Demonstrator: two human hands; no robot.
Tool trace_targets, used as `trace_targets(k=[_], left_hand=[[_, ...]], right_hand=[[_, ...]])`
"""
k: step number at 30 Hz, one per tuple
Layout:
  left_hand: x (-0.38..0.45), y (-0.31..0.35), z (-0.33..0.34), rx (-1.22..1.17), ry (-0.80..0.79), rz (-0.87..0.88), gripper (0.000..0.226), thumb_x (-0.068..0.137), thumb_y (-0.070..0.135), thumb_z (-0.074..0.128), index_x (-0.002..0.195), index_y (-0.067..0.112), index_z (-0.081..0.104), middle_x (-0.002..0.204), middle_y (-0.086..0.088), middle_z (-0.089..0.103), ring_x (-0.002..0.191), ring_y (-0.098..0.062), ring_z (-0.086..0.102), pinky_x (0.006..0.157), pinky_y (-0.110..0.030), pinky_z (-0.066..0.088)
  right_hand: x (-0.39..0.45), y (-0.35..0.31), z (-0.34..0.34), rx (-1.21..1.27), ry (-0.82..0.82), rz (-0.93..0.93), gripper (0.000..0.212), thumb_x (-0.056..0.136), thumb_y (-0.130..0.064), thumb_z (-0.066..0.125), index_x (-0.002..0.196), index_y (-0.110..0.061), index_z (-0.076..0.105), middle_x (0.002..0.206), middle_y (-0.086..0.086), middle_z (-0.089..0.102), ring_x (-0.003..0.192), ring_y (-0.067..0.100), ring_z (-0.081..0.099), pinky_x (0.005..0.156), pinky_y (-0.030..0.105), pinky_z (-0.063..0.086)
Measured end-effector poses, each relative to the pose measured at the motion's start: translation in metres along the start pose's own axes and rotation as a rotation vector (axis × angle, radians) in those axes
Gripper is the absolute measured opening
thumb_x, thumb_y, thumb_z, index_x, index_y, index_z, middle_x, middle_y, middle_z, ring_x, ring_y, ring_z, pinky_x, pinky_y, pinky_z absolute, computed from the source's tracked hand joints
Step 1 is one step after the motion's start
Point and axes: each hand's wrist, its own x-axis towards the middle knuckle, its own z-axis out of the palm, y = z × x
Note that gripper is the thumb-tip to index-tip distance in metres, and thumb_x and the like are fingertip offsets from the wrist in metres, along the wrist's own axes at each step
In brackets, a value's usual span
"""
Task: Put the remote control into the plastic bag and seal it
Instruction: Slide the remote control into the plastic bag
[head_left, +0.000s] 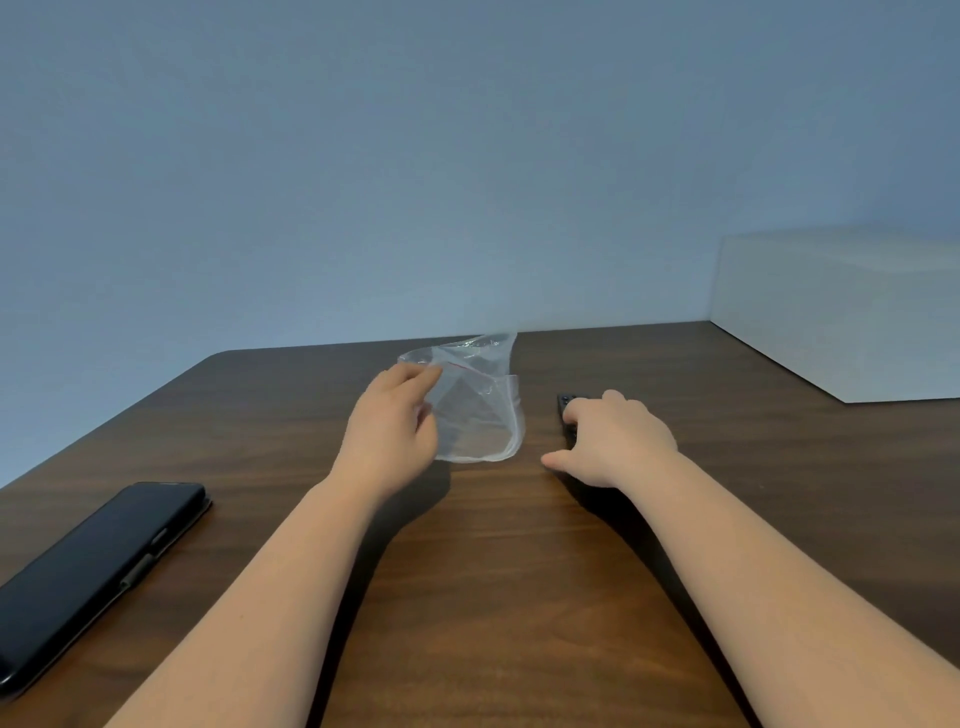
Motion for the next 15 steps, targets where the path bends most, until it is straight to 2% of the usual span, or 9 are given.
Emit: trace_targets(k=[3, 7, 9, 12, 15], left_hand=[[-0.0031, 0.0029, 0.0048, -0.089, -0.154, 0.09, 0.048, 0.086, 0.005, 0.052, 0.132, 0.014, 0.047, 0.121, -0.001, 0.053, 0.076, -0.008, 0.049, 0.076, -0.022, 0.038], [-0.0046, 0.0056, 0.0055, -0.123, -0.249, 0.098, 0.059, 0.084, -0.001, 0.047, 0.138, 0.021, 0.038, 0.115, 0.009, 0.042, 0.077, -0.003, 0.05, 0.08, -0.017, 0.037], [-0.0043, 0.0051, 0.0056, -0.104, -0.204, 0.105, 0.055, 0.084, -0.002, 0.047, 0.134, 0.021, 0.044, 0.11, 0.006, 0.048, 0.073, -0.005, 0.05, 0.078, -0.019, 0.038], [-0.0025, 0.0043, 0.0056, -0.042, -0.096, 0.076, 0.04, 0.086, 0.003, 0.053, 0.123, 0.017, 0.056, 0.101, -0.003, 0.063, 0.071, -0.011, 0.047, 0.075, -0.027, 0.044], [-0.0005, 0.0037, 0.0041, -0.035, -0.021, -0.012, 0.034, 0.087, 0.009, 0.056, 0.12, 0.017, 0.058, 0.095, 0.0, 0.065, 0.075, -0.015, 0.05, 0.076, -0.027, 0.043]], right_hand=[[-0.0003, 0.0008, 0.0, -0.015, -0.013, -0.009, 0.056, 0.082, -0.053, 0.061, 0.13, -0.027, 0.046, 0.131, 0.01, 0.045, 0.118, 0.032, 0.046, 0.087, 0.04, 0.046], [-0.0007, -0.0029, 0.0023, 0.045, -0.026, -0.061, 0.047, 0.085, -0.03, 0.059, 0.13, -0.027, 0.044, 0.128, 0.01, 0.051, 0.113, 0.033, 0.051, 0.083, 0.039, 0.047], [-0.0022, -0.0057, 0.0035, 0.092, -0.021, -0.091, 0.046, 0.084, -0.018, 0.056, 0.128, -0.024, 0.045, 0.122, 0.007, 0.058, 0.107, 0.03, 0.056, 0.079, 0.037, 0.049], [-0.004, -0.0076, 0.0051, 0.143, 0.028, -0.099, 0.047, 0.082, -0.012, 0.054, 0.127, -0.022, 0.044, 0.117, 0.006, 0.062, 0.101, 0.03, 0.059, 0.077, 0.038, 0.052], [-0.0043, -0.0057, 0.002, 0.23, 0.196, -0.054, 0.044, 0.083, -0.012, 0.056, 0.125, -0.019, 0.046, 0.117, 0.01, 0.063, 0.104, 0.034, 0.058, 0.079, 0.042, 0.053]])
